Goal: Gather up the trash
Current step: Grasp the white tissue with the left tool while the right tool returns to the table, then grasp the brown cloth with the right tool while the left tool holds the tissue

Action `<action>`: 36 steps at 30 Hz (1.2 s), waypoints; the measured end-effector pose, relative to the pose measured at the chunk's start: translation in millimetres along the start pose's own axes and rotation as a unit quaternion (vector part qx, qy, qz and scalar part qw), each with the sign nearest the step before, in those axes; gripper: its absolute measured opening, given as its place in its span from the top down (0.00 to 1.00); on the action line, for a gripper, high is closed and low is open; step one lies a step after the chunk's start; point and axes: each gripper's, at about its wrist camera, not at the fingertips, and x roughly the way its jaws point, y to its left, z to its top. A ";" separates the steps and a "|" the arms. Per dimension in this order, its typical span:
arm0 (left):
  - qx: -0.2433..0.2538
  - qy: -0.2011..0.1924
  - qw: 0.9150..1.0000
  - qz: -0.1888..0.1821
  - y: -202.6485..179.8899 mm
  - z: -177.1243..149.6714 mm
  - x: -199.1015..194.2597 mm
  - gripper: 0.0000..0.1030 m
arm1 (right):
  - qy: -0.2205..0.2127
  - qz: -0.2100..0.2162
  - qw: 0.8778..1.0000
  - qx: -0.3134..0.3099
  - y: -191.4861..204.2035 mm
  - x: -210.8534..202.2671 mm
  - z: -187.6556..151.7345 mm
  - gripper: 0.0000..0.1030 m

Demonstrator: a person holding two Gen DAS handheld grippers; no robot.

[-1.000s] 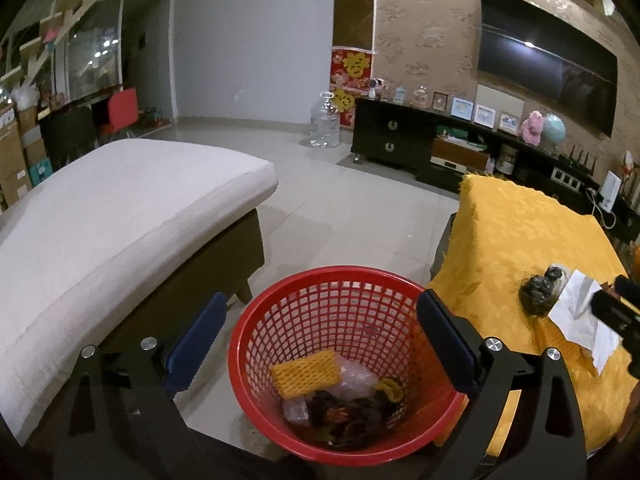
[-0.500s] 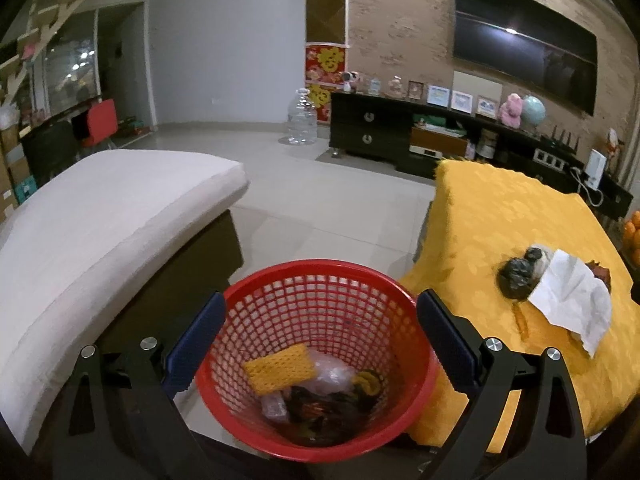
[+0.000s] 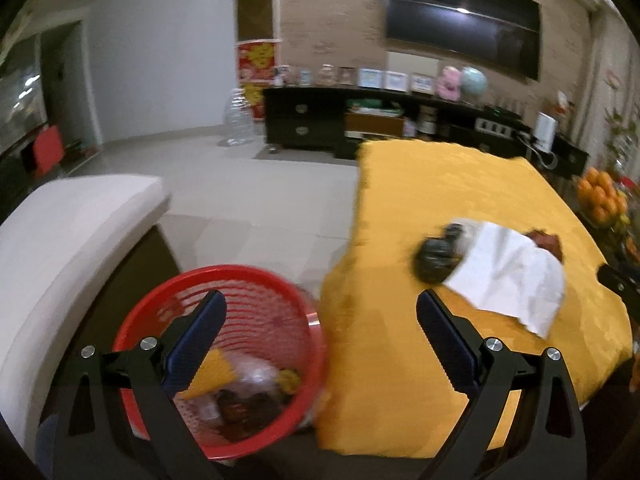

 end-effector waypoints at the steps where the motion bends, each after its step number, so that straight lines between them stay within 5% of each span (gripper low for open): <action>1: 0.011 0.000 1.000 -0.007 -9.7 1.9 1.2 0.10 | 0.000 -0.001 1.000 0.006 -2.6 -0.3 0.1 0.11; 15: 0.107 0.031 0.984 -0.142 -131.5 21.0 42.2 0.10 | 0.008 -0.022 0.997 0.067 -48.1 2.4 -3.5 0.11; 30: 0.153 0.105 0.965 -0.186 -198.2 9.6 104.3 0.11 | 0.023 -0.014 0.994 0.102 -68.7 11.8 -5.4 0.11; 33: 0.158 0.110 0.963 -0.191 -199.1 4.0 106.1 0.29 | 0.026 -0.011 0.993 0.111 -72.9 13.0 -6.2 0.11; 36: 0.161 0.127 0.959 -0.194 -200.1 -1.6 110.3 0.58 | 0.034 -0.005 0.992 0.120 -75.5 16.3 -7.3 0.11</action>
